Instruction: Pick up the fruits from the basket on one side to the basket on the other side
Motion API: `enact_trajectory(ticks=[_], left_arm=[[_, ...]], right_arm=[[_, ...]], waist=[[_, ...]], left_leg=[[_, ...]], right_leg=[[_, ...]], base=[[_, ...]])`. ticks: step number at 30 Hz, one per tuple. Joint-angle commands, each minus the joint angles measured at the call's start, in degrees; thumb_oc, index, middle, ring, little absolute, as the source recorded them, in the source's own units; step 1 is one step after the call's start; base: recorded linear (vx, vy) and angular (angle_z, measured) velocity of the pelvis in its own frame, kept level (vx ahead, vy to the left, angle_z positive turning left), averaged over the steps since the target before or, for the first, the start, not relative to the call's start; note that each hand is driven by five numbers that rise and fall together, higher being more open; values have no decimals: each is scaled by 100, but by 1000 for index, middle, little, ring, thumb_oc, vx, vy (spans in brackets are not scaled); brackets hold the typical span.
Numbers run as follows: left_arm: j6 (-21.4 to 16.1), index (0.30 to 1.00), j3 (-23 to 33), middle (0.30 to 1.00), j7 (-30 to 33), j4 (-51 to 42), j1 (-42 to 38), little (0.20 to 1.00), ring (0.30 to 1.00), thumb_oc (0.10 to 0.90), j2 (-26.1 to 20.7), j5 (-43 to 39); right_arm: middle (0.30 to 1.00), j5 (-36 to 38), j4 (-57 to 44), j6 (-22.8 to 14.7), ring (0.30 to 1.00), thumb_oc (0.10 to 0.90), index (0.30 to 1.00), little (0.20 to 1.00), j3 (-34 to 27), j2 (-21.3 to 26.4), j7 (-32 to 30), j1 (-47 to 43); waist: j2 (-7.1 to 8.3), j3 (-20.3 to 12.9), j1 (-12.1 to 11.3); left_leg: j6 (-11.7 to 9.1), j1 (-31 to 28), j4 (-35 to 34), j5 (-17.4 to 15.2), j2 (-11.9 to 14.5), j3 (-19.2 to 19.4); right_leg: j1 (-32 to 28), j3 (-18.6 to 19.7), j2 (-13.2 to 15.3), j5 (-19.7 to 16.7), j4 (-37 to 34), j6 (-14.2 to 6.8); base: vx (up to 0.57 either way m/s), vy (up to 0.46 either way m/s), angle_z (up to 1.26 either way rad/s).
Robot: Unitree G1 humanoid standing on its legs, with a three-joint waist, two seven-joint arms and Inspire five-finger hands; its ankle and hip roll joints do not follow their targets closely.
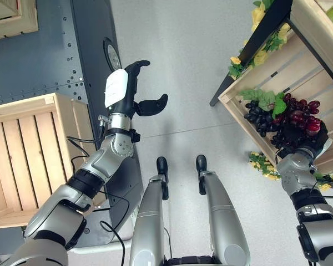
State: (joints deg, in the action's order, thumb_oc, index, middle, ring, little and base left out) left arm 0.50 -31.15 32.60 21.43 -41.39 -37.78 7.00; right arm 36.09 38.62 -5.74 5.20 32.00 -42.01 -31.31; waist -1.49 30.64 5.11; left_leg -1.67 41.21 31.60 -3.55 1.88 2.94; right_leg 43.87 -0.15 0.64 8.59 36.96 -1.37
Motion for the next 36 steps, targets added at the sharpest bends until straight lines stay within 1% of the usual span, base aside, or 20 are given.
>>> enact_trajectory(ticks=[1, 2, 4, 5, 9, 12, 14, 15, 16, 17, 19, 20, 21, 23, 24, 27, 31, 32, 34, 36], left_arm=[[-236, 900, 477, 900, 323, -523, -205, 900, 900, 800, -299, 234], [-248, 900, 557, 900, 349, -538, -137, 900, 900, 800, -313, 255], [-246, 900, 622, 900, 379, -565, -65, 900, 900, 800, -288, 284], [-209, 900, 692, 900, 395, -611, 21, 900, 900, 800, -255, 282], [-159, 900, 870, 900, 380, -675, 245, 900, 900, 800, -170, 381], [-205, 900, 1045, 900, 355, -681, 454, 900, 900, 800, -111, 461], [-187, 900, 1173, 900, 306, -753, 615, 900, 900, 800, -121, 483], [-208, 900, 1280, 900, 267, -757, 767, 900, 900, 800, -146, 447], [-226, 900, 1330, 900, 227, -742, 856, 900, 900, 800, -156, 426], [-228, 900, 1349, 900, 214, -745, 894, 900, 900, 800, -159, 417], [-195, 900, 1489, 900, 141, -853, 1106, 900, 900, 800, -193, 375], [-215, 900, 1593, 900, 72, -900, 1304, 900, 900, 800, -224, 333], [-227, 900, 1597, 900, 77, -893, 1337, 900, 900, 800, -221, 332], [-312, 900, 1651, 900, 58, -826, 1553, 900, 900, 800, -192, 291], [-334, 900, 1674, 900, 36, -836, 1618, 900, 900, 800, -163, 287], [-392, 900, 1799, 900, -215, -923, 2033, 900, 900, 800, -24, 231], [-659, 900, 1832, 900, -515, -836, 2352, 900, 900, 800, 286, -221], [-706, 900, 1830, 900, -564, -838, 2384, 900, 900, 800, 329, -299], [-950, 900, 1857, 900, -951, -827, 2636, 900, 900, 800, 546, -611], [-967, 900, 1839, 900, -1249, -915, 2798, 900, 900, 800, 692, -802]], right_arm=[[900, -1274, -1174, -171, 900, 800, 900, 900, -175, 639, -706, 34], [900, -1645, -1514, -62, 900, 800, 900, 900, -237, 669, -914, 170], [900, -1776, -1812, 1, 900, 800, 900, 900, -305, 639, -1075, 296], [900, -2142, -2201, 125, 900, 800, 900, 900, -407, 576, -1214, 478], [900, -2654, -2891, 253, 900, 800, 900, 900, -560, 435, -1195, 814], [900, -2929, -3215, 267, 900, 800, 900, 900, -590, 329, -899, 1065], [900, -2955, -3418, 167, 900, 800, 900, 900, -621, 268, -520, 1312], [900, -2773, -3560, 117, 900, 800, 900, 900, -612, 229, 262, 1539], [900, -2704, -3624, 125, 900, 800, 900, 900, -588, 211, 541, 1661], [900, -2688, -3647, 147, 900, 800, 900, 900, -580, 205, 608, 1706], [900, -2658, -3793, 151, 900, 800, 900, 900, -573, 241, 1041, 1938], [900, -2298, -3896, 26, 900, 800, 900, 900, -633, 300, 1470, 2123], [900, -2233, -3902, -4, 900, 800, 900, 900, -636, 311, 1557, 2153], [900, -1793, -3988, -147, 900, 800, 900, 900, -656, 281, 2153, 2357], [900, -1716, -4006, -143, 900, 800, 900, 900, -644, 257, 2265, 2396], [900, -1511, -4079, -253, 900, 800, 900, 900, -506, 110, 2997, 2625], [900, -1144, -3880, -330, 900, 800, 900, 900, -115, -94, 3540, 2643], [900, -1066, -3864, -301, 900, 800, 900, 900, -72, -134, 3591, 2643], [900, -1066, -3648, -305, 900, 800, 900, 900, 177, -357, 3894, 2692], [900, -875, -3594, -233, 900, 800, 900, 900, 347, -506, 3982, 2755]], waist=[[260, -84, -45], [276, -84, -1], [284, -84, 32], [287, -84, 89], [291, -84, 164], [281, -84, 213], [268, -84, 250], [266, -84, 270], [268, -84, 279], [271, -84, 283], [281, -84, 290], [286, -85, 290], [288, -85, 292], [299, -169, 280], [297, -213, 271], [283, -538, 210], [285, -952, 56], [286, -989, 35], [279, -1224, -65], [272, -1370, -130]], left_leg=[[268, -564, -293, -360, -444, 392], [278, -644, -346, -366, -444, 397], [287, -710, -390, -366, -445, 403], [294, -800, -417, -382, -446, 411], [286, -1030, -551, -380, -451, 424], [274, -1311, -739, -354, -444, 450], [268, -1553, -904, -333, -435, 481], [268, -1776, -1030, -327, -444, 485], [263, -1904, -1108, -315, -445, 496], [261, -1956, -1142, -307, -447, 498], [267, -2263, -1342, -283, -460, 495], [265, -2563, -1518, -273, -454, 489], [263, -2615, -1550, -266, -455, 482], [262, -2920, -1797, -215, -464, 441], [261, -2982, -1862, -202, -474, 423], [232, -3358, -2327, -75, -497, 318], [238, -3779, -2770, 0, -543, 166], [235, -3806, -2796, 8, -545, 146], [236, -3964, -2977, 60, -529, 79], [230, -4087, -3144, 125, -520, 4]], right_leg=[[-774, -477, -104, -300, -750, -68], [-842, -453, -117, -299, -806, -78], [-895, -429, -126, -302, -845, -83], [-966, -395, -137, -296, -871, -90], [-1167, -345, -151, -285, -981, -105], [-1407, -312, -160, -281, -1127, -108], [-1634, -282, -159, -286, -1285, -109], [-1831, -264, -155, -297, -1394, -123], [-1951, -257, -147, -306, -1466, -128], [-2000, -254, -146, -311, -1498, -129], [-2287, -242, -149, -327, -1665, -140], [-2569, -231, -155, -332, -1804, -154], [-2621, -231, -155, -337, -1832, -156], [-2908, -224, -155, -362, -2017, -175], [-2970, -214, -160, -368, -2071, -181], [-3367, -189, -169, -452, -2485, -221], [-3844, -280, -119, -552, -2937, -256], [-3877, -293, -112, -558, -2959, -258], [-4046, -367, -69, -605, -3111, -263], [-4182, -422, -46, -655, -3242, -270]], base=[[-4, 57, -4], [-2, 46, -6], [-2, 54, -9], [3, 45, -9], [18, 56, -5], [28, 68, 1], [28, 94, -3], [39, 87, -7], [41, 82, -5], [31, 70, -3], [51, 86, -4], [64, 80, -7], [67, 100, -7], [67, 66, -6], [101, 53, -2], [91, 50, 2], [80, 34, 8], [54, 27, 11], [65, 26, 11], [54, 22, 16]])
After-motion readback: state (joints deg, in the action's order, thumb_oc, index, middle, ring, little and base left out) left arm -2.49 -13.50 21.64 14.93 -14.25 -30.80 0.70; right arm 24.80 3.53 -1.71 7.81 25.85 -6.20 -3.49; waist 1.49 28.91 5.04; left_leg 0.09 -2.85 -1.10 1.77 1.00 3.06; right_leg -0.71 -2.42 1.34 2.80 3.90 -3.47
